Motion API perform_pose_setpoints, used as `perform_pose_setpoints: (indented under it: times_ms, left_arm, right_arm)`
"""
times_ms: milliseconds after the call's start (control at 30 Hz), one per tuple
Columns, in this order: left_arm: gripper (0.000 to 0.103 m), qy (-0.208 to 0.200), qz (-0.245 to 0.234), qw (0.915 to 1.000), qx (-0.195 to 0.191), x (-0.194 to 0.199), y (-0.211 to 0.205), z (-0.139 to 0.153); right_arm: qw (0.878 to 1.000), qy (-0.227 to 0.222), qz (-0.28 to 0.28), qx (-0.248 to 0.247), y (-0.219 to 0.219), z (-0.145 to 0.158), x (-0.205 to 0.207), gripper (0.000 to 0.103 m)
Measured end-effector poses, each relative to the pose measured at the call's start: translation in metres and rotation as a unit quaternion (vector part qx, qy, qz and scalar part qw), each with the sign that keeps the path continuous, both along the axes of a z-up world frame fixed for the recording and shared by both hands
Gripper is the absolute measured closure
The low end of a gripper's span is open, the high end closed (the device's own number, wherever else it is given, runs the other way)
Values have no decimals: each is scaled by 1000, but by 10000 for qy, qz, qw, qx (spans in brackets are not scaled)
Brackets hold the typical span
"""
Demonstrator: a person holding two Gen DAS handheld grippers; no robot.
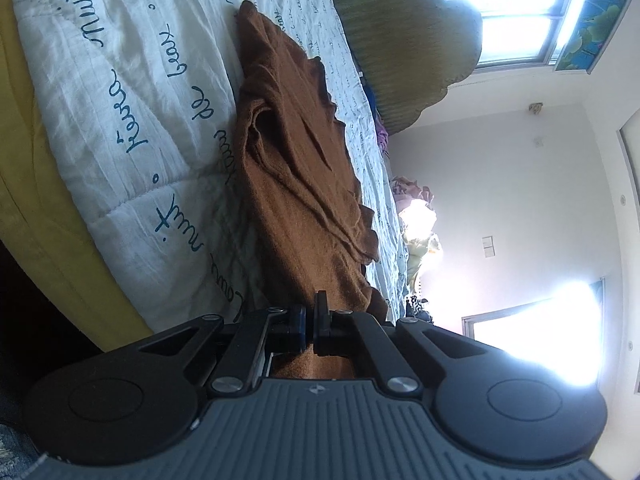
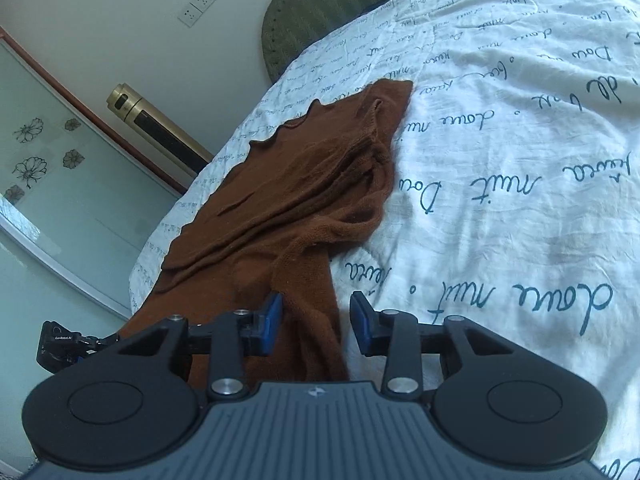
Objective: Fold small clothes
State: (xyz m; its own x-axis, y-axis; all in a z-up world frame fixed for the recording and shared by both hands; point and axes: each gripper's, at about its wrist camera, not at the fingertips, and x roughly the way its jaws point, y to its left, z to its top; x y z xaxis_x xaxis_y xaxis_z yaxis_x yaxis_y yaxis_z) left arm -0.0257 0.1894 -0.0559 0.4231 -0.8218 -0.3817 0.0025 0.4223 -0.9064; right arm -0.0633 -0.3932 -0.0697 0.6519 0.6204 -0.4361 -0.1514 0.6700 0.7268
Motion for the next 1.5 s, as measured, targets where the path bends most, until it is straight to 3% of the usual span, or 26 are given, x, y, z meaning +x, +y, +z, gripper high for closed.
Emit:
perform_pose_setpoints:
  times_ms: [133, 233, 267, 300, 567, 700, 767, 833, 867, 933, 1000, 1067, 1133, 1267, 1333, 1400, 1467, 1500]
  left_arm:
    - [102, 70, -20, 10000, 26, -2, 3, -7]
    - [102, 120, -24, 9999, 26, -1, 2, -13]
    - [102, 110, -21, 9999, 8, -1, 2, -13]
    - [102, 72, -23, 10000, -21, -1, 1, -11]
    - [102, -556, 152, 9983, -18, 16, 8, 35]
    - [101, -543, 166, 9984, 78, 44, 9, 30]
    - [100, -393, 89, 9989, 222, 60, 6, 12]
    - [100, -52, 184, 9989, 426, 69, 7, -13]
    - [100, 86, 127, 9992, 371, 70, 7, -24]
    - [97, 158, 93, 9997, 140, 59, 9, -32]
    - [81, 81, -49, 9999, 117, 42, 6, -30]
    - [55, 51, -219, 9997, -90, 23, 2, -32]
    - [44, 184, -289, 9989, -322, 7, -1, -39]
    - [44, 355, -466, 9965, -588, -14, -15, -50]
    - [48, 354, -683, 9958, -502, -19, -24, -50]
    - [55, 372, -813, 9948, -488, -24, -30, -50]
    - [71, 380, -880, 9943, -463, -27, -34, -52]
    - [72, 377, -893, 9945, -398, -28, -35, -52]
  right_arm:
    - [9999, -50, 151, -66, 4, 4, 3, 65]
    - [9981, -123, 239, -560, 18, 5, 6, 69]
    - [9962, -90, 127, -853, 23, 6, 6, 96]
    - [9957, -181, 82, -904, 25, 8, 6, 99]
    - [9925, -798, -368, -849, 10, 49, 11, 100]
    - [9932, -483, -674, -819, -8, 39, 41, 99]
    - [9935, -173, -752, -837, -11, 19, 58, 96]
    - [9910, 241, -720, -1100, -7, -3, 70, 86]
    - [9912, 275, -771, -1039, -7, -8, 68, 72]
    - [9942, 103, -678, -824, -7, -7, 55, 64]
    - [9938, -37, -582, -949, 0, 0, 32, 58]
    - [9952, -72, -428, -879, 3, 0, 12, 57]
    - [9953, -13, -341, -911, 8, -1, -11, 57]
    - [9979, -6, -267, -597, 11, -6, -48, 58]
    - [9984, -12, -187, -534, 15, -7, -63, 58]
    - [9984, -28, -131, -556, 19, -8, -74, 58]
    - [9985, -71, -56, -541, 22, -9, -82, 58]
    - [9983, -91, -75, -574, 24, -8, -86, 58]
